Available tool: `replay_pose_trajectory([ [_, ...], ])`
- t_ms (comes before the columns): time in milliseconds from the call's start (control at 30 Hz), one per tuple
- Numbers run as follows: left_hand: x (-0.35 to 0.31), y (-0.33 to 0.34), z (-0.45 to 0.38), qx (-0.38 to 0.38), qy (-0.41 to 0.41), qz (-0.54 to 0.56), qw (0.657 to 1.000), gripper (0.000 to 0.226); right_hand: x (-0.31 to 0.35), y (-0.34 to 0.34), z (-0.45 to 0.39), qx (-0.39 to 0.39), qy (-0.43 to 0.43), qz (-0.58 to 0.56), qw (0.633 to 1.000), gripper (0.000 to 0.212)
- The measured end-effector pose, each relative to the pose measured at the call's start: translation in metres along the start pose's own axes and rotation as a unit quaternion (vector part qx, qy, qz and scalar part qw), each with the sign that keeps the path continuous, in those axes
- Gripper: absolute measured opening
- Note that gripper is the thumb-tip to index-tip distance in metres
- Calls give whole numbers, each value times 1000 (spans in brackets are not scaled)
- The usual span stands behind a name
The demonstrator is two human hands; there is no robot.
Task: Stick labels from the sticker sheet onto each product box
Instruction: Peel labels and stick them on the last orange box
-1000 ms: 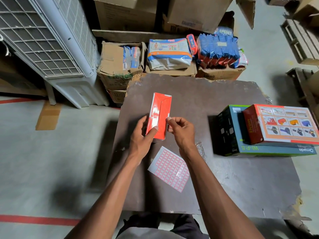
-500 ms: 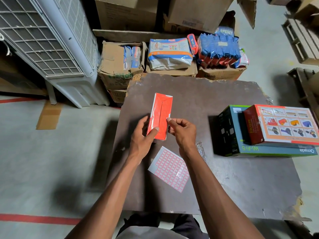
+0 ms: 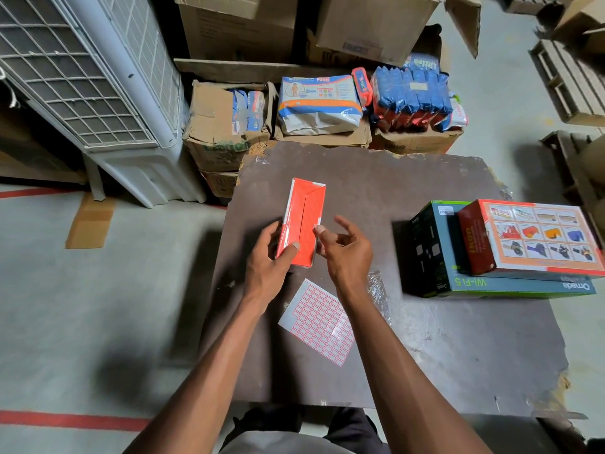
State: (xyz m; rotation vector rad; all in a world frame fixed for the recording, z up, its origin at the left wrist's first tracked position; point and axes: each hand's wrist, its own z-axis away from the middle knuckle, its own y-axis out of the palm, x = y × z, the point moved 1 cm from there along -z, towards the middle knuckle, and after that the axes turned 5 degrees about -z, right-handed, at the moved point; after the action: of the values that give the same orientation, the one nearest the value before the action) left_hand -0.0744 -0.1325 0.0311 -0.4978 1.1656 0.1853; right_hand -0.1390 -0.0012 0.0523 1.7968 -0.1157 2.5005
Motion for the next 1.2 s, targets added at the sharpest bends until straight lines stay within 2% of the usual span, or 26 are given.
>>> replay_pose_trajectory([
  [100, 0, 1, 0, -3, 7, -13, 1000, 57, -5, -1, 8, -28, -70, 27, 997, 1],
  [267, -2, 3, 1, 1, 13, -32, 999, 60, -9, -2, 9, -23, -58, 48, 997, 12],
  [400, -3, 3, 2, 6, 17, -37, 999, 58, -5, -4, 5, -18, -41, 67, 997, 10],
  [600, -6, 10, 8, 3, 22, -58, 998, 65, 5, -7, 2, -9, -23, 88, 996, 23],
  [667, -7, 16, 10, -2, 22, -60, 998, 65, 7, -5, 3, 9, -25, 130, 991, 36],
  [767, -9, 23, 14, 6, 35, -69, 997, 60, 10, -2, 8, 37, -40, 187, 981, 69],
  [933, -5, 26, 21, 116, 48, -84, 988, 64, 10, -5, 8, 20, -56, 282, 958, 85],
  [1000, -1, 25, 19, 152, 34, -66, 986, 64, 8, -10, 4, 13, -64, 307, 950, 82],
  [1067, 4, 25, 14, 149, 7, -10, 989, 63, 6, -17, -1, 10, -80, 321, 944, 71],
  [1200, 10, 13, 3, 44, -67, 38, 996, 47, 8, -34, -10, 13, -62, 274, 960, 64],
])
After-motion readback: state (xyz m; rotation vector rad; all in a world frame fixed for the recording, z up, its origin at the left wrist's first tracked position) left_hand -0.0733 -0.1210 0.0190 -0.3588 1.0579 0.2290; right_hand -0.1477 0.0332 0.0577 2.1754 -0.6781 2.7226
